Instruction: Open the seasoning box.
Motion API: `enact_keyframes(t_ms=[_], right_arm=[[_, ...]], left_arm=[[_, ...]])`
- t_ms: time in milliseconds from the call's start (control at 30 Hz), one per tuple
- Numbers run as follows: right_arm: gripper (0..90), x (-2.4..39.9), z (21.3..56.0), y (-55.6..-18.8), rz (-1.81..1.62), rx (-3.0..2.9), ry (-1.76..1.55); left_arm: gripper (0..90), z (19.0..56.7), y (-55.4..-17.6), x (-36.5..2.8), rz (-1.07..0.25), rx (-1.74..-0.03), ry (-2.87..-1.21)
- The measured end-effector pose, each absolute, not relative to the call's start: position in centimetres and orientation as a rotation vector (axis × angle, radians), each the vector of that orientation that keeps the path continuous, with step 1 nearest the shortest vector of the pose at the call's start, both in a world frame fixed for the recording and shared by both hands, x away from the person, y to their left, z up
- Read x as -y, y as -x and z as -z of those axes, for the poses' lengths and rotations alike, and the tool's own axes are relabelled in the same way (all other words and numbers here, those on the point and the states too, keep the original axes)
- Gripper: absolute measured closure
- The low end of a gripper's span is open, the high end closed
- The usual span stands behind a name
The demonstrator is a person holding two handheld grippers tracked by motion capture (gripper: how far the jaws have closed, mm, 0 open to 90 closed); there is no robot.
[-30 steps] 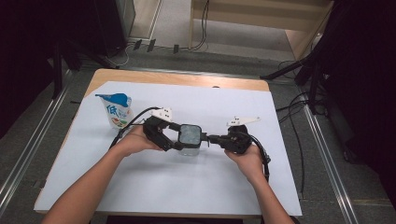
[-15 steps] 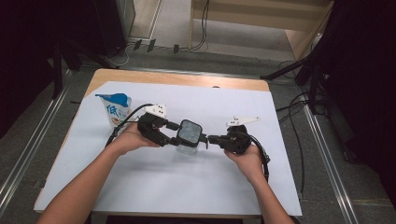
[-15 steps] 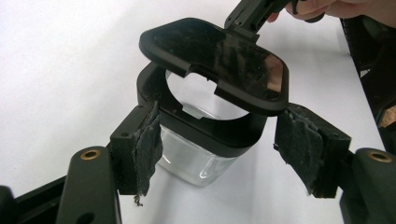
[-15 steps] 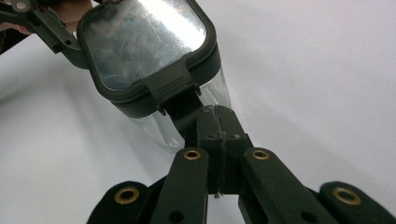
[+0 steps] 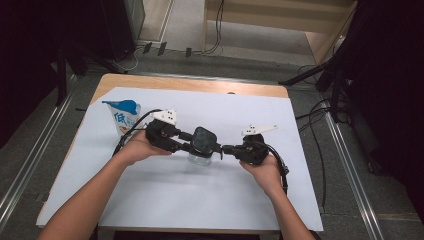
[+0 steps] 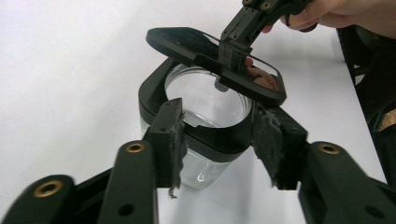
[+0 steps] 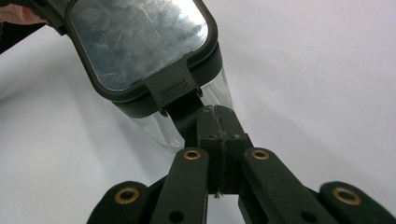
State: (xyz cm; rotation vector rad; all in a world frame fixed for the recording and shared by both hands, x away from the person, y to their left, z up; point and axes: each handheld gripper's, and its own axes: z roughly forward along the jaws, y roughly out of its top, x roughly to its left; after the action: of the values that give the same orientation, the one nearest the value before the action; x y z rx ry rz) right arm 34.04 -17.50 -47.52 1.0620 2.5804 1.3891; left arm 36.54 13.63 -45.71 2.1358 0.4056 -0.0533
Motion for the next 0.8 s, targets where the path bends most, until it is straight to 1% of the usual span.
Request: enact_keyframes(t_ms=[133,233,267,333,433,567,800], right_arm=[[90.0,17.6,47.3,-33.8,-1.399,-2.585,-1.064],[90.0,17.6,47.2,-33.4,-1.4,-2.593,-1.061],[90.0,17.5,47.2,-33.1,-1.403,-2.602,-1.046],[90.0,17.5,47.2,-32.9,-1.407,-2.604,-1.037],[90.0,17.0,47.5,-32.3,-1.392,-2.642,-1.018],[90.0,16.7,47.8,-32.2,-1.356,-2.656,-1.002],[90.0,16.8,47.9,-32.6,-1.356,-2.645,-1.004]], left_arm=[[67.7,45.1,-36.7,-13.2,0.071,-0.384,-2.144],[69.9,45.0,-36.7,-12.9,0.07,-0.376,-2.149],[73.1,45.0,-36.8,-12.8,0.077,-0.378,-2.145],[74.5,45.2,-36.9,-12.8,0.089,-0.382,-2.146],[81.4,45.2,-37.1,-12.7,0.102,-0.401,-2.14],[83.7,45.2,-37.0,-12.6,0.107,-0.397,-2.136],[83.7,45.0,-37.0,-12.1,0.105,-0.403,-2.138]])
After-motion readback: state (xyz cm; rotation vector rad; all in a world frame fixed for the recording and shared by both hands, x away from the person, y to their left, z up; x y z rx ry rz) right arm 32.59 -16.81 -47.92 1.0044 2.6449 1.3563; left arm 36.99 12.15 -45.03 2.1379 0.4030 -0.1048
